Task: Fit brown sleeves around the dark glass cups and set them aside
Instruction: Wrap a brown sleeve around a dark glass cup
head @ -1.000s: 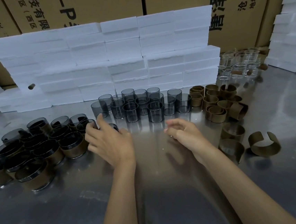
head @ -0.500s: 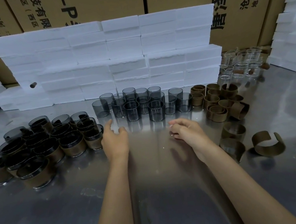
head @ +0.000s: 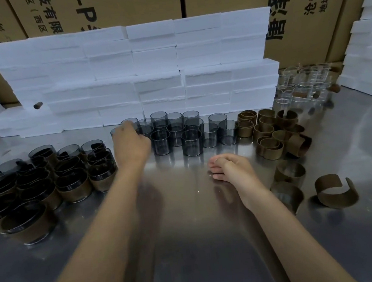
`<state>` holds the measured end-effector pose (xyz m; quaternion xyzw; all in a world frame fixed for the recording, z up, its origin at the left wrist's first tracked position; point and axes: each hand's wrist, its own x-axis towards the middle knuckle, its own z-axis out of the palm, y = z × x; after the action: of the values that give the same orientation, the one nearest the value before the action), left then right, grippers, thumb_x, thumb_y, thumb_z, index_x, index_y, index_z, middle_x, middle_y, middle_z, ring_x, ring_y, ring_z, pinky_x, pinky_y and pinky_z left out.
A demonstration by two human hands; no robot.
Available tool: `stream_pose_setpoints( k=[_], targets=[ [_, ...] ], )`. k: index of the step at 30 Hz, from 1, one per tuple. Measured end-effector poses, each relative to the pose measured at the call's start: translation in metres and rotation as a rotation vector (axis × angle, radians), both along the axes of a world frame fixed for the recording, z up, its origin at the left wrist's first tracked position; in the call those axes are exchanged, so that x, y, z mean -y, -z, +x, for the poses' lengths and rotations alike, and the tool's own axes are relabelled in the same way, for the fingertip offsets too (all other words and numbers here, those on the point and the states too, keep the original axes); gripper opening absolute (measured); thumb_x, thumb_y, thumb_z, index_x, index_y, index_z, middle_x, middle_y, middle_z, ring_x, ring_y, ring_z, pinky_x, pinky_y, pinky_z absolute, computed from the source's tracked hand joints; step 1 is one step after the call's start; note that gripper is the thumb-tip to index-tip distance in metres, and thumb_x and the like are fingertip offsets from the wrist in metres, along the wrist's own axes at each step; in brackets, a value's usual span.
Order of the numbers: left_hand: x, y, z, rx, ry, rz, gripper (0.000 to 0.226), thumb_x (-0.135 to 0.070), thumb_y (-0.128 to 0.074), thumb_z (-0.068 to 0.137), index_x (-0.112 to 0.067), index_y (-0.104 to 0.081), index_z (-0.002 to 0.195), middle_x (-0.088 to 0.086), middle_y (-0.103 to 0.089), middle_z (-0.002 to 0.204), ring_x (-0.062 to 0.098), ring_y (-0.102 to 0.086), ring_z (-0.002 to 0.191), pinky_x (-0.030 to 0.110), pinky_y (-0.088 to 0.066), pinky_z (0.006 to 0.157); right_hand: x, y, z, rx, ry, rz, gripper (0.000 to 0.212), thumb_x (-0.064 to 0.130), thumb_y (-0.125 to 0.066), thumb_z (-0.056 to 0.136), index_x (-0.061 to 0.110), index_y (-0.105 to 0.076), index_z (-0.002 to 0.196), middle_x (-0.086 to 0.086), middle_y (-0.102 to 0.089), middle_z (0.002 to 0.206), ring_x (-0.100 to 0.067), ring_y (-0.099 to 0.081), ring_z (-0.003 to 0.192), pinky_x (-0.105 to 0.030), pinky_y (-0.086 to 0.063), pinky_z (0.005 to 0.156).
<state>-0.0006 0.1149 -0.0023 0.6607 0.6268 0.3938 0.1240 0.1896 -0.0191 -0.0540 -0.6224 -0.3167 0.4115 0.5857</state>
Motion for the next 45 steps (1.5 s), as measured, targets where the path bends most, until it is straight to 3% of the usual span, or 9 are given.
stream_pose_setpoints(
  k=[4,8,13,18,26,32,36,41,45],
  targets=[
    [-0.054,-0.014,-0.029,-0.451,-0.081,-0.225,0.049,-0.015,-0.056,0.096,-0.005,-0.049,0.144,0.023,-0.047,0.144,0.041,-0.041,0.135,0.050,-0.041,0.109,-0.002,0.002,0.003,-0.035,-0.007,0.000,0.020,0.011,-0.057,0.100,0.015,-0.074,0.091,-0.004,-0.076,0.092,-0.012,-0.070,0.079,-0.028,-0.061,0.078],
    [-0.085,-0.006,-0.050,-0.615,-0.045,-0.333,0.037,-0.025,-0.053,0.102,-0.018,-0.059,0.138,0.017,-0.052,0.146,0.040,-0.041,0.136,0.048,-0.038,0.112,-0.004,0.002,0.005,-0.058,-0.006,-0.007,0.022,0.009,-0.056,0.101,0.014,-0.075,0.090,-0.003,-0.074,0.086,-0.009,-0.068,0.072,-0.024,-0.061,0.071],
    [-0.093,-0.007,-0.057,-0.412,-0.007,-0.233,0.018,-0.019,-0.066,0.095,-0.014,-0.071,0.111,0.016,-0.068,0.122,0.038,-0.058,0.117,0.046,-0.045,0.105,-0.005,-0.001,0.007,-0.051,-0.018,-0.005,0.024,0.008,-0.054,0.100,0.013,-0.074,0.089,-0.004,-0.072,0.086,-0.010,-0.067,0.073,-0.023,-0.060,0.070],
    [-0.076,-0.021,-0.048,-0.020,0.027,-0.060,0.025,-0.019,-0.058,0.102,-0.005,-0.065,0.120,0.014,-0.063,0.115,0.035,-0.057,0.108,0.039,-0.045,0.089,-0.003,-0.003,0.007,-0.018,-0.015,-0.020,0.024,0.009,-0.052,0.102,0.013,-0.074,0.092,-0.005,-0.074,0.096,-0.014,-0.068,0.086,-0.025,-0.060,0.077],
    [0.011,-0.046,-0.022,0.946,0.564,-0.312,0.010,-0.023,-0.065,0.098,-0.015,-0.063,0.103,-0.002,-0.075,0.084,0.012,-0.072,0.075,0.025,-0.054,0.068,0.001,-0.013,0.001,-0.061,-0.007,-0.033,0.021,0.010,-0.051,0.102,0.007,-0.072,0.096,-0.007,-0.073,0.088,-0.013,-0.064,0.069,-0.019,-0.055,0.061],
    [0.077,-0.028,0.026,1.014,0.714,-0.531,0.033,-0.032,-0.070,0.075,-0.014,-0.065,0.103,0.006,-0.072,0.087,0.016,-0.063,0.071,0.022,-0.053,0.062,0.009,-0.023,0.002,-0.336,-0.163,0.109,0.060,0.066,-0.048,0.095,0.016,-0.063,0.126,-0.010,-0.073,0.118,-0.025,-0.068,0.110,-0.041,-0.058,0.085],
    [0.098,-0.012,0.049,0.934,0.761,-0.647,0.042,-0.030,-0.072,0.075,-0.006,-0.068,0.109,0.016,-0.070,0.102,0.019,-0.063,0.081,0.025,-0.050,0.074,0.011,-0.025,-0.005,-0.431,-0.314,0.205,0.085,0.079,-0.051,0.087,0.012,-0.061,0.137,-0.018,-0.069,0.128,-0.032,-0.064,0.124,-0.053,-0.047,0.109],
    [0.101,0.014,0.056,1.005,0.762,-0.641,0.049,-0.029,-0.066,0.092,0.006,-0.066,0.126,0.028,-0.069,0.123,0.030,-0.066,0.103,0.044,-0.049,0.104,0.009,-0.021,-0.006,-0.313,-0.234,0.199,0.084,0.080,-0.053,0.084,0.012,-0.062,0.133,-0.017,-0.073,0.121,-0.029,-0.072,0.111,-0.050,-0.054,0.101],
    [0.096,0.033,0.058,0.927,0.610,-0.429,0.025,-0.017,-0.062,0.101,-0.002,-0.073,0.117,0.019,-0.075,0.114,0.023,-0.070,0.097,0.031,-0.058,0.084,-0.001,-0.013,-0.010,-0.057,-0.066,0.167,0.058,0.075,-0.041,0.093,0.025,-0.063,0.112,-0.003,-0.079,0.095,-0.021,-0.079,0.082,-0.033,-0.063,0.069]
  ],
)
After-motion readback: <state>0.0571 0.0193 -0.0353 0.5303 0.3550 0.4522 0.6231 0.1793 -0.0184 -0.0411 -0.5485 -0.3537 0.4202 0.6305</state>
